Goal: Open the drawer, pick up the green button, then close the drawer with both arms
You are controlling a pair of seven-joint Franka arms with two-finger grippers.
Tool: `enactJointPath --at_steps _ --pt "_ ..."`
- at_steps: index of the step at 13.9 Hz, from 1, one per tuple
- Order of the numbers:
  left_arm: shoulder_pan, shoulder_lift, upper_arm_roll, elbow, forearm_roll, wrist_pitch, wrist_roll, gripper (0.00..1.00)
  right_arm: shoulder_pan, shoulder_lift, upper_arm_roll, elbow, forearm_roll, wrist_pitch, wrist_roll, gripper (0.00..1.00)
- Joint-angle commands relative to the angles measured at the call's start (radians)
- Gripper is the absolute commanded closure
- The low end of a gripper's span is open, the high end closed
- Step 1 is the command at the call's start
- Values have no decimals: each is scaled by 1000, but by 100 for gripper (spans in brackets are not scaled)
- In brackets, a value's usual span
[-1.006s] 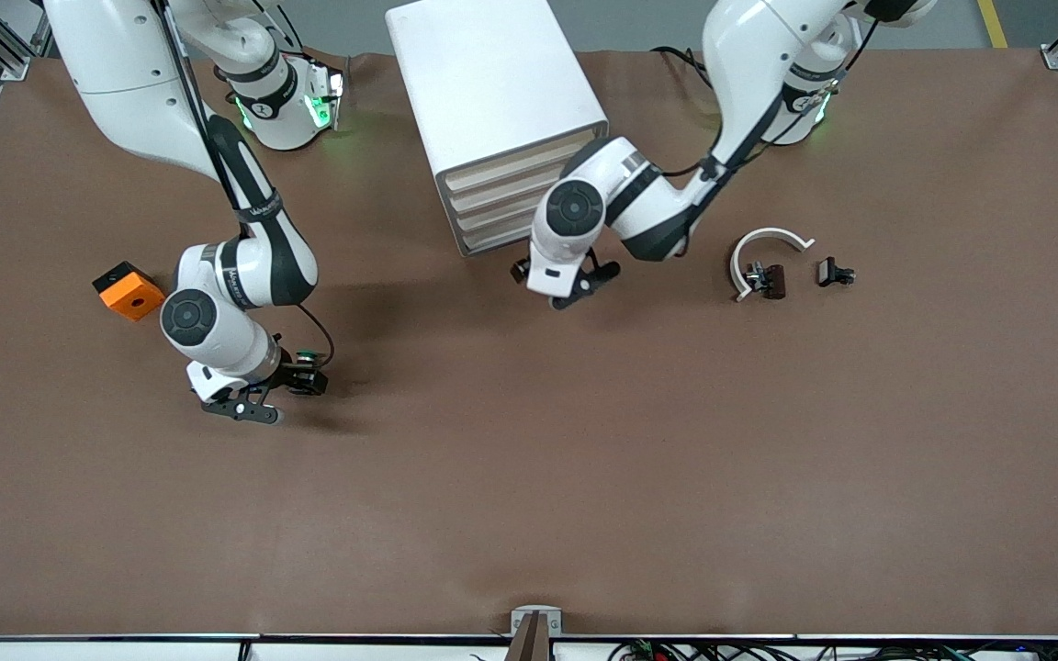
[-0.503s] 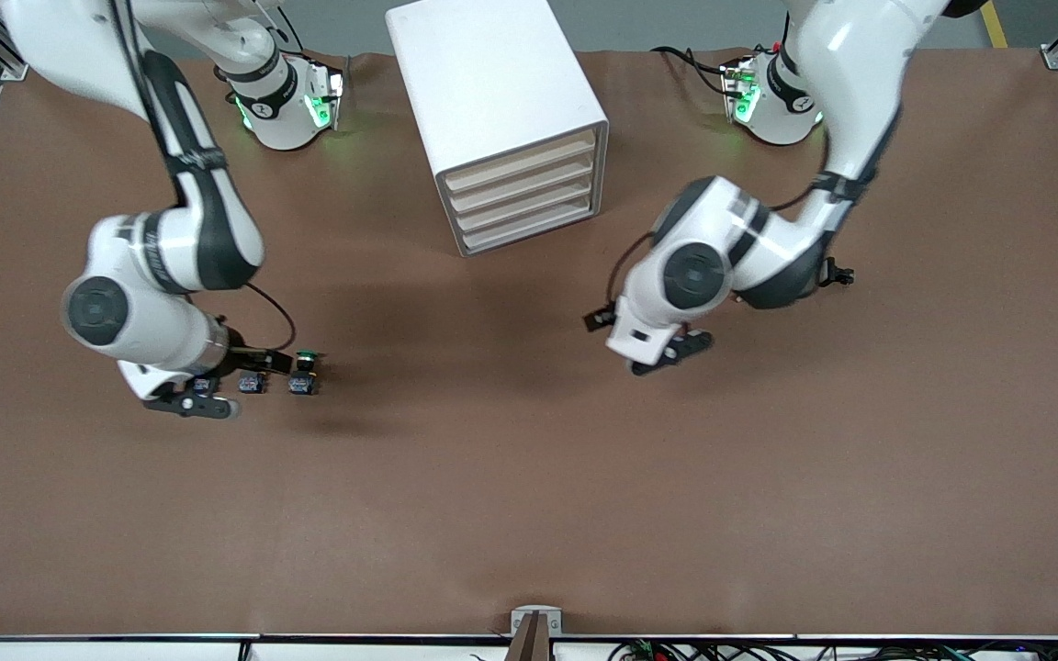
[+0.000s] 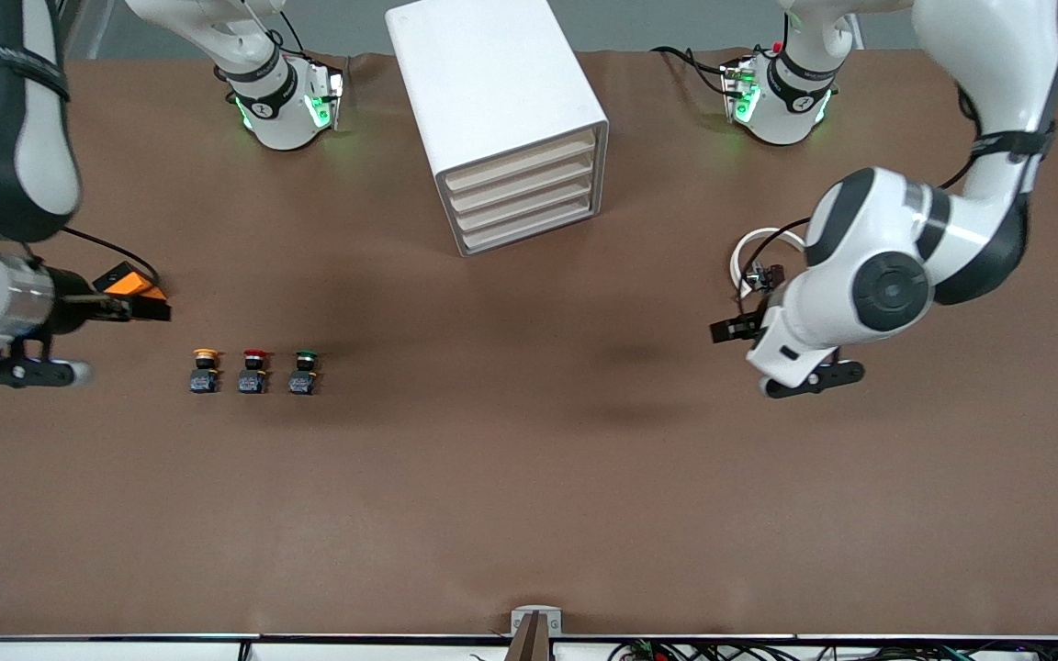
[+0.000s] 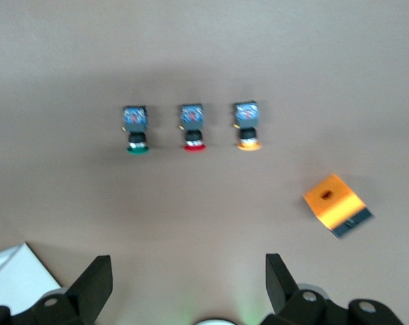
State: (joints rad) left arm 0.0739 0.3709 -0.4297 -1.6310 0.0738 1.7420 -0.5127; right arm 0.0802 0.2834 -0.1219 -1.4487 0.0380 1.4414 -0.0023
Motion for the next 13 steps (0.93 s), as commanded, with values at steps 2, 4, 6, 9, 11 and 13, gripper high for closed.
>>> enactJointPath --at_steps 2,4,6,9,11,13 --pt "92 -113 -15 -33 43 -29 178 0 -48 17 11 131 -29 -122 -88 0" --pt "127 -165 -15 -43 49 -29 250 0 -91 19 13 168 -29 -171 -102 0" --pt "142 -226 -11 -50 50 -29 307 0 -103 22 11 227 -38 -187 -99 0" --pt "115 -296 41 -69 49 -30 365 0 -108 13 13 249 -67 -185 -97 0" --pt "52 -346 133 -95 44 -29 410 0 -103 13 11 257 -66 -185 -85 0" --pt "-11 -368 212 -86 20 -30 424 0 -112 10 15 257 -52 -182 -36 0"
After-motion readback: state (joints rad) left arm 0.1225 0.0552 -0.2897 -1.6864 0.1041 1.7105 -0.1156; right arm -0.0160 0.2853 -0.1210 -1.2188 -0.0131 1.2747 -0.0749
